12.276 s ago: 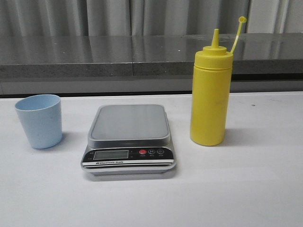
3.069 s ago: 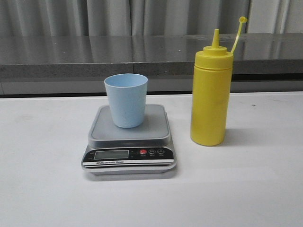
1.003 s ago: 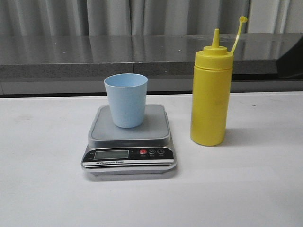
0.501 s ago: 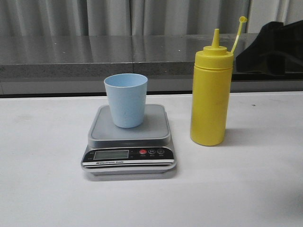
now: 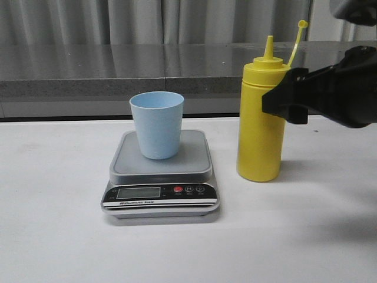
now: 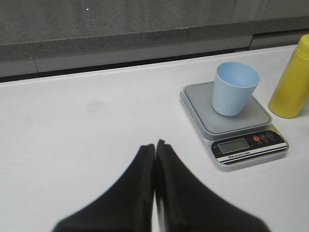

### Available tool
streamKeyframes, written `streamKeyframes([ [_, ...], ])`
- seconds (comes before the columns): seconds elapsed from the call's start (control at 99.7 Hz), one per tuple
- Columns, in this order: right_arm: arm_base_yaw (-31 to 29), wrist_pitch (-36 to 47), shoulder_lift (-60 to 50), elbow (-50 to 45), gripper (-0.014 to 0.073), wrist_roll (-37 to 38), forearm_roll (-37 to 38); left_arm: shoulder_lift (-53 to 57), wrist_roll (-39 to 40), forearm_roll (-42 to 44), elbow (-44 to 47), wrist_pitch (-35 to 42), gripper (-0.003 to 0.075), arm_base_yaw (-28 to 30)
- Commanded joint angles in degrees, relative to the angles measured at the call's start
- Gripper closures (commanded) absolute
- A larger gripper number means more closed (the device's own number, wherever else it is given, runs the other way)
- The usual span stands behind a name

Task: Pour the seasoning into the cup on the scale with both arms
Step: 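Move the right gripper to the yellow squeeze bottle and grasp its body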

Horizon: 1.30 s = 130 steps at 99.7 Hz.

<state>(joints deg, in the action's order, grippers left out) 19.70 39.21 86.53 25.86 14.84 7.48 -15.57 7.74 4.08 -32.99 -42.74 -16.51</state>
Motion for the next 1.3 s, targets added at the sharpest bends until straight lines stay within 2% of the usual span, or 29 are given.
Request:
streamKeyframes([
  [0.0,0.2,7.1,0.7,1.8,-0.0038,-0.3,0.6,-0.5,0.7,-0.3,-1.4,3.9,0.0734,0.2],
  [0.391,0.1,14.9,8.0,2.1,-0.0038,-0.3,-1.1,-0.5,0.7,-0.3,-1.4,3.9,0.0734,0.2],
  [1.294,0.1,14.5,16.6,12.1,-0.0038,0.6,-1.1,-0.5,0.7,-0.3,-1.4,3.9,0.0734,0.2],
])
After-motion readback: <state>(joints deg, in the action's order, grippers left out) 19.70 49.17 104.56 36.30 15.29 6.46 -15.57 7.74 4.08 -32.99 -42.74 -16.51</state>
